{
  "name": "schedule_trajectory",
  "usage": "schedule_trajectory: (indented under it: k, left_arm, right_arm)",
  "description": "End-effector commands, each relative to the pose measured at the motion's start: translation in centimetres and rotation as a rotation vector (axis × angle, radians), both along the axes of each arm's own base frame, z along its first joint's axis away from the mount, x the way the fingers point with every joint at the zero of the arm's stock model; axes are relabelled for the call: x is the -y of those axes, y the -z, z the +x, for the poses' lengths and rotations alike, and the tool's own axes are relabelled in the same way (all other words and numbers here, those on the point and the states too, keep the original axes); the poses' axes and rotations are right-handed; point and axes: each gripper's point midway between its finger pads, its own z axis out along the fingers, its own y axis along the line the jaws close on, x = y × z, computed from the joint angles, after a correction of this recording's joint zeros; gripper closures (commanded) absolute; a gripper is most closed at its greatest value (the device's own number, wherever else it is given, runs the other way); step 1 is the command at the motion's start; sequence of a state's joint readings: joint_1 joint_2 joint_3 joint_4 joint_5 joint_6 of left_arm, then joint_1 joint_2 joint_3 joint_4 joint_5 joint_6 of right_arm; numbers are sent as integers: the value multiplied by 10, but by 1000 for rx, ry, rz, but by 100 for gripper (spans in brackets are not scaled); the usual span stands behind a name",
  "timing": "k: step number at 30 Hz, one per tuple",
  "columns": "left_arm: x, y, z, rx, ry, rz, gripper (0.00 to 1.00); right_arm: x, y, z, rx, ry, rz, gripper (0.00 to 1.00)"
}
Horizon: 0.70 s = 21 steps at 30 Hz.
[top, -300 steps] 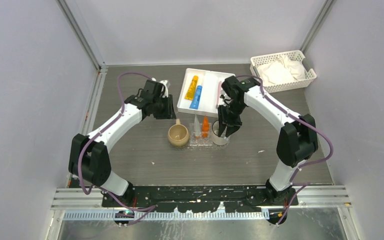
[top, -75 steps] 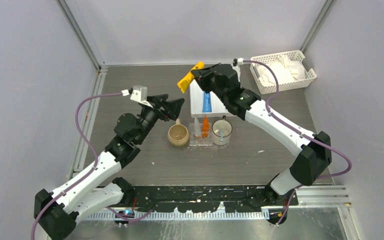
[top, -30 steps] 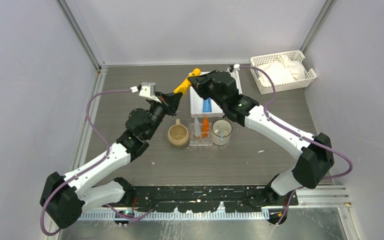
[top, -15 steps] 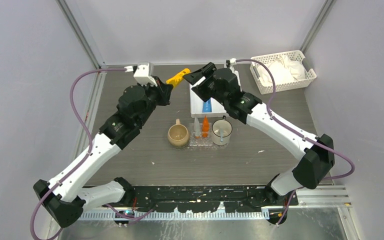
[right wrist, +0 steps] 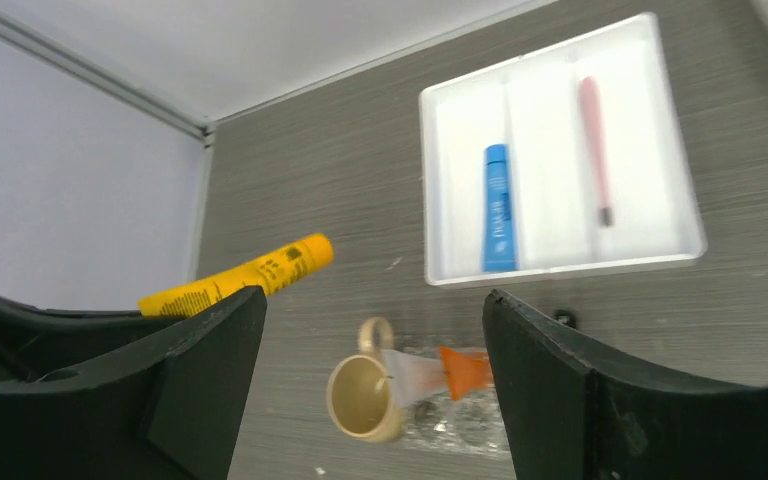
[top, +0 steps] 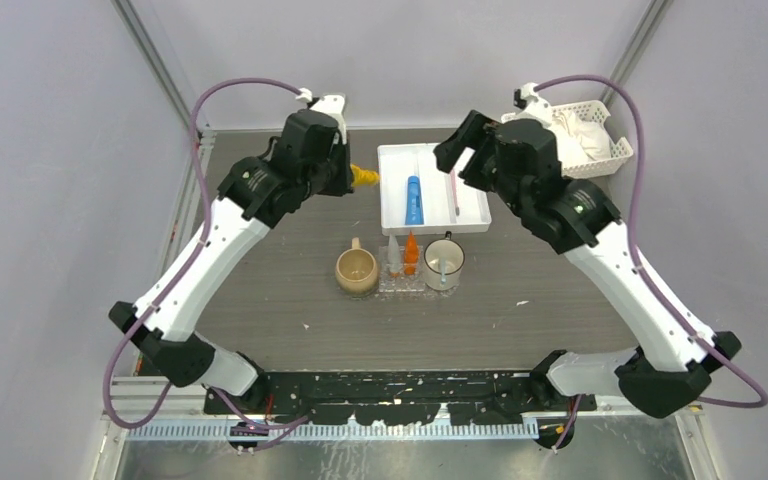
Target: Prepare toiletry sets of a toothbrush and toothpaste on the tray
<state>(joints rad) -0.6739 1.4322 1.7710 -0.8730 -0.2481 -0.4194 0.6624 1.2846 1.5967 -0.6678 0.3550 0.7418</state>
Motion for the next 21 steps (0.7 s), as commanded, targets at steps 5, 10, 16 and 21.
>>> schedule_trajectory:
  k: [5, 10, 16, 21]
  left_arm:
    - [-16, 39, -53, -279, 60, 151, 99]
    - [-30, 44, -85, -363, 69, 224, 99]
    - [-34, 47, -118, -434, 103, 248, 99]
    - [-14, 54, -138, -492, 176, 343, 99]
  right_arm:
    - [61, 17, -33, -21, 38, -296, 14]
    - [58, 44, -37, -74, -6, -324, 13]
    - [54, 62, -40, -105, -43, -324, 13]
    - [58, 67, -42, -116, -48, -329, 12]
